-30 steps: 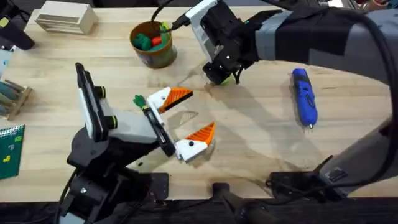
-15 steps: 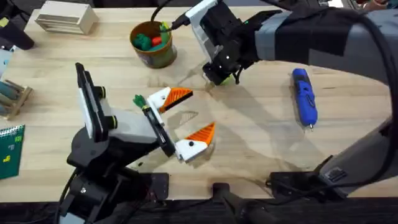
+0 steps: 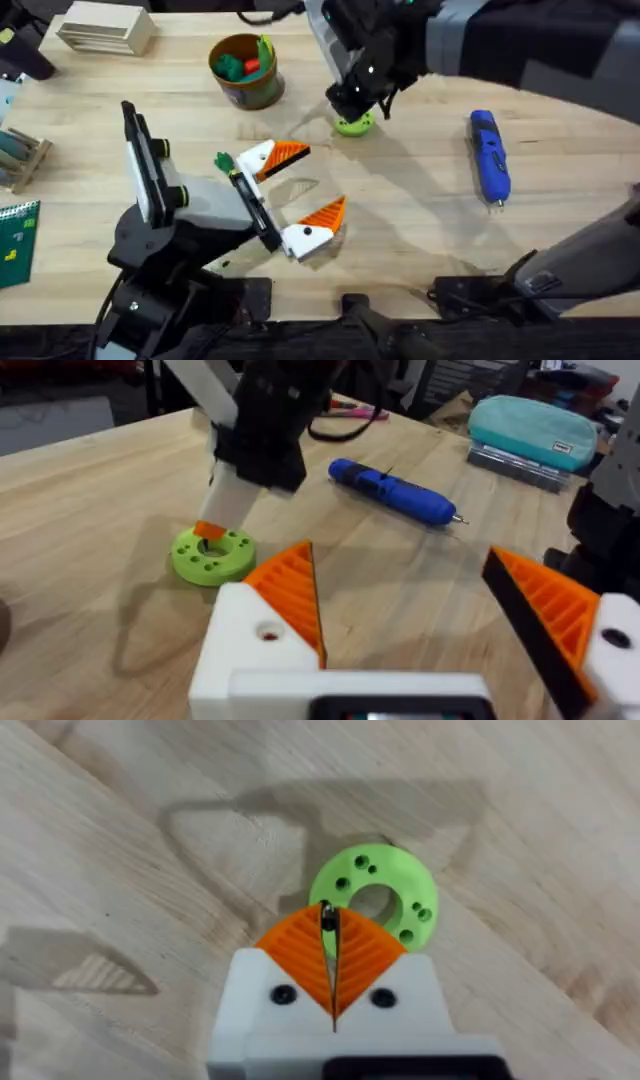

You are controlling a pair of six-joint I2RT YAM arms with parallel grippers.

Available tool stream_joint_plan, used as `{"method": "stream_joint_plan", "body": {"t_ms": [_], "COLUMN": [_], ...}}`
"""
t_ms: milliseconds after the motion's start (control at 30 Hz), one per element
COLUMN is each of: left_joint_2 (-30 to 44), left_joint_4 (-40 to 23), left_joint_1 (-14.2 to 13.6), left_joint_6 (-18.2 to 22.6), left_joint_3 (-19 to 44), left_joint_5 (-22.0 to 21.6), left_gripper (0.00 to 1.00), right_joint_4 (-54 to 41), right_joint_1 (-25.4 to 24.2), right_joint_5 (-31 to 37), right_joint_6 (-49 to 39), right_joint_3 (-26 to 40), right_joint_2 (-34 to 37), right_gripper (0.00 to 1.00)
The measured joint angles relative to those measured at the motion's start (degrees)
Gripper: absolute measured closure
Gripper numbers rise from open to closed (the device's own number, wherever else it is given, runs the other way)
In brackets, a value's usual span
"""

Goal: Pick up the gripper from the table and insert it into the empty holder that is missing its gripper. Then pick up a screw, insert it into the mounting hole, and use the screwdriver to tighten it. Finally, clean up the table by picking up the vegetable and placing it into the bucket.

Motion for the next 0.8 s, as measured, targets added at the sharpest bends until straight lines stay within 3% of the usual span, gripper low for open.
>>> {"method": "stream_joint_plan", "body": {"t_ms": [300, 500, 800], "left_joint_2": [0.0, 0.0, 0.0], "left_joint_4": [0.0, 0.0, 0.0], "left_joint_1": [0.0, 0.0, 0.0], "left_joint_6": [-0.01, 0.0, 0.0], "left_joint_3": [0.0, 0.0, 0.0], "left_joint_5": [0.0, 0.01, 0.02], "left_gripper": [0.013, 0.014, 0.014], "right_joint_4": [-14.0, -23.0, -26.39], "right_joint_1": [0.0, 0.83, 6.43], "right_joint_5": [-0.32, -5.14, -10.16], "right_joint_6": [0.09, 0.29, 0.79], "right_joint_3": [11.29, 21.99, 30.8], "right_joint_2": [-0.01, -0.01, -0.01], "right_gripper": [0.993, 0.993, 0.994]}}
